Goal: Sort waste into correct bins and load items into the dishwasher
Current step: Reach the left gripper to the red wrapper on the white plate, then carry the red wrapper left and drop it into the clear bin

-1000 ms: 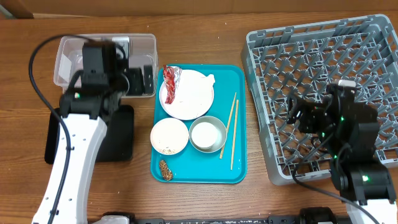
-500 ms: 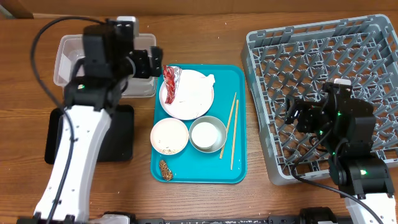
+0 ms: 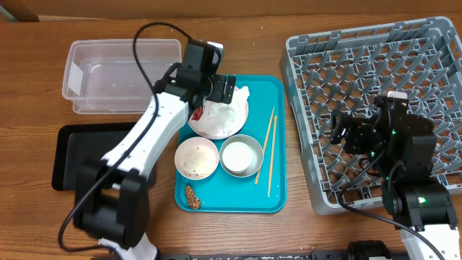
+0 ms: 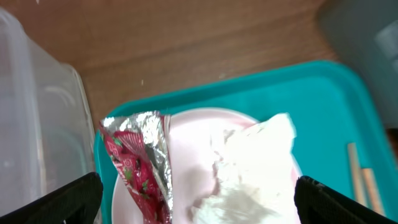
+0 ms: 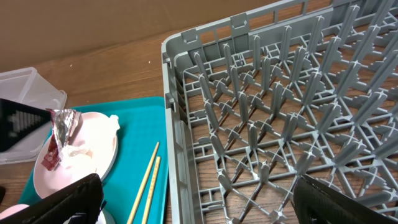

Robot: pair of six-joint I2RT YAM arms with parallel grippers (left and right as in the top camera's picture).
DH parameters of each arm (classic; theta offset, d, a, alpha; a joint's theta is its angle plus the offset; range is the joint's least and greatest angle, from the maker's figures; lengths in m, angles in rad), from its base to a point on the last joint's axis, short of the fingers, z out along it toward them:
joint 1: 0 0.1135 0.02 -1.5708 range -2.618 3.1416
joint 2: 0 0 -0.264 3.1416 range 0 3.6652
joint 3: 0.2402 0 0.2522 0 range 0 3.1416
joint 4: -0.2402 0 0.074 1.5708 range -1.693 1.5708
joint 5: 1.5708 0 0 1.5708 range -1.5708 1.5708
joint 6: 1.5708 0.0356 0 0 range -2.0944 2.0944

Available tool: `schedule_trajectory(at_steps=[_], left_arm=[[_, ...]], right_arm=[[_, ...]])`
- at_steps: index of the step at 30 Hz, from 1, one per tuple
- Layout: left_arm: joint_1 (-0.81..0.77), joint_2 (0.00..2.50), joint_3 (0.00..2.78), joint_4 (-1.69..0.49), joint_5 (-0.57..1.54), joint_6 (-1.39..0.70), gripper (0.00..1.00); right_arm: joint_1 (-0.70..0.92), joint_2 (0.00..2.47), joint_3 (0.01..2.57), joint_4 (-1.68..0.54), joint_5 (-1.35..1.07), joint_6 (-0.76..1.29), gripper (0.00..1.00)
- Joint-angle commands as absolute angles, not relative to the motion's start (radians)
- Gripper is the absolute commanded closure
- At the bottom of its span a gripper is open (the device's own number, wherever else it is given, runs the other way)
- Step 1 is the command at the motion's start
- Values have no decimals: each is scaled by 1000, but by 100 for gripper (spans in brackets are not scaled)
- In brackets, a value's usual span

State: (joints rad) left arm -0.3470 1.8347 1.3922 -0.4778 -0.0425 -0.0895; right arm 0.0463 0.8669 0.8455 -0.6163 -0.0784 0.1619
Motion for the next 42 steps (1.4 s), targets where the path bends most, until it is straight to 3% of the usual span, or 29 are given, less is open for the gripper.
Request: schedule_trajectory(at_steps=[1, 6, 17, 19, 25, 29, 42], left_arm=[[-341, 1888, 1410, -473, -86, -86, 0], [-341, 1948, 1410, -474, -86, -86, 2], [-341, 2050, 1410, -492, -150, -85, 16], [-341, 2050, 1410, -493, -165, -86, 24], [-341, 2050, 1410, -497, -165, -86, 62], [-341, 2049, 1411, -497, -165, -86, 95], [-337, 1901, 1575, -575, -174, -112, 96]], right_arm=[[44, 860, 870, -612, -83, 157, 0], [44, 861, 870, -612, -83, 157, 0], [44, 861, 870, -624, -83, 157, 0], [44, 861, 870, -624, -83, 157, 0], [44, 861, 870, -627, -83, 157, 0], [44, 861, 870, -635, -83, 157, 0], [44, 861, 870, -641, -83, 157, 0]])
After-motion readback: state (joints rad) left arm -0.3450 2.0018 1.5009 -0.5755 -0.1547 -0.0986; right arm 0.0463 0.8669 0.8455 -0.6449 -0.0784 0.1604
